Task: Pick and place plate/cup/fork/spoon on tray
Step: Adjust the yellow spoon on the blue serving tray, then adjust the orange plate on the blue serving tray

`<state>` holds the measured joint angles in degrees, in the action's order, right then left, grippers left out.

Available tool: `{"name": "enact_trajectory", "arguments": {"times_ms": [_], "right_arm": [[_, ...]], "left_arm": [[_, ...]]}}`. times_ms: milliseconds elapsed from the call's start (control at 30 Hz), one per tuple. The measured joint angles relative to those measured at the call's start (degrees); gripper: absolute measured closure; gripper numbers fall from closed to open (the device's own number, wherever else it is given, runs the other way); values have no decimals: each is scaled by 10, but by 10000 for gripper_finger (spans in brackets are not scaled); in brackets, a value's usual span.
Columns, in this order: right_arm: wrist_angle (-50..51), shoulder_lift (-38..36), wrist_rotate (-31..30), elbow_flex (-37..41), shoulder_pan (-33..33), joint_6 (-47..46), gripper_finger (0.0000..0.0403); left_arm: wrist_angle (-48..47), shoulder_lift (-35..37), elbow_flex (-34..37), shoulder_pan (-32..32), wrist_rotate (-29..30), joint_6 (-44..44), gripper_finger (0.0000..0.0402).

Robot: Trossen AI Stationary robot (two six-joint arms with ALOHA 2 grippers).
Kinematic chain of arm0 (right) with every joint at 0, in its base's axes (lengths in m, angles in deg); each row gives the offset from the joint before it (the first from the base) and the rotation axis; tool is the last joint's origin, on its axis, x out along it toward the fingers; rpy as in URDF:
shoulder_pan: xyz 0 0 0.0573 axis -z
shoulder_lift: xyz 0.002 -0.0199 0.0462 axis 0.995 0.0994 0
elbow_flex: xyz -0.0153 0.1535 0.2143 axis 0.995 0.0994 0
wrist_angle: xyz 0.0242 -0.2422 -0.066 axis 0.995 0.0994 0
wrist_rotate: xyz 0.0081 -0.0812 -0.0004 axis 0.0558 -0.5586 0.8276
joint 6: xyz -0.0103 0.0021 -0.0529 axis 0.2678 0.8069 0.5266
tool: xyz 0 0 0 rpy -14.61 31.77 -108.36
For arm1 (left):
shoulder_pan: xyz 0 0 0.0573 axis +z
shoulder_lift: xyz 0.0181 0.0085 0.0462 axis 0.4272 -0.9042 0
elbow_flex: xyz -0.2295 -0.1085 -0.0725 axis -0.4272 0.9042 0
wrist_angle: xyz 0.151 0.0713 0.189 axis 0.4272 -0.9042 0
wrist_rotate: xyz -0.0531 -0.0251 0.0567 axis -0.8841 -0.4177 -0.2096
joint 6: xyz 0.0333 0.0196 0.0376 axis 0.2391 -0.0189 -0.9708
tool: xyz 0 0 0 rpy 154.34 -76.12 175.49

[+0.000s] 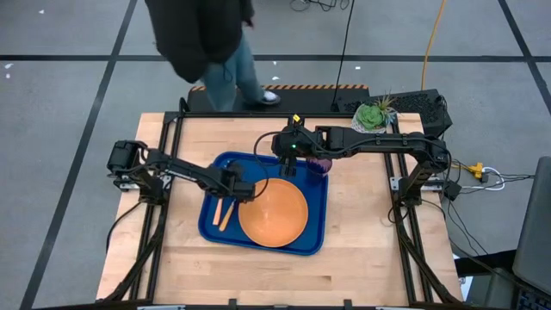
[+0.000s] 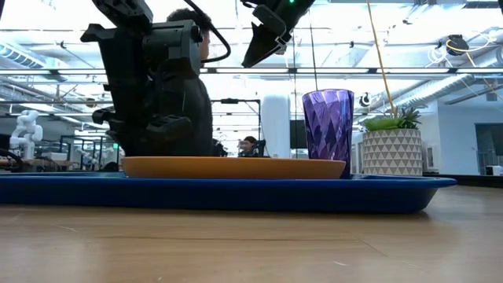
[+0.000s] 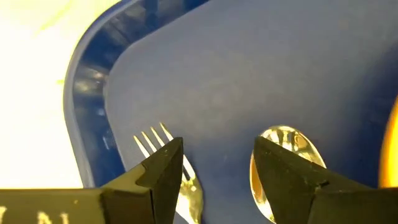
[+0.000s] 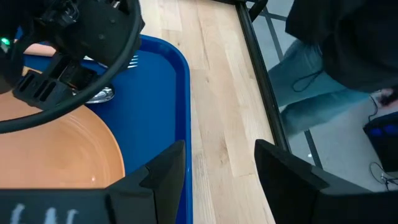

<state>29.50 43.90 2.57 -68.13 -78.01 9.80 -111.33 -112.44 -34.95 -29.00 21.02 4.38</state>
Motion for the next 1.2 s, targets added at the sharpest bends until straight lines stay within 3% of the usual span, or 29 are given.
{"name": "enact_trajectory", "arguments": {"times_ms": [433, 867, 1200], "right_arm": [[3, 0, 0, 0, 0, 0, 218], [-1, 0, 0, 0, 0, 0, 218], [-2, 0, 0, 0, 0, 0, 218]], "left_arm": [[-29, 0, 0, 14, 7, 14, 201], [-8, 23, 0, -12, 18, 12, 201], [111, 26, -1, -23, -18, -97, 201]]}}
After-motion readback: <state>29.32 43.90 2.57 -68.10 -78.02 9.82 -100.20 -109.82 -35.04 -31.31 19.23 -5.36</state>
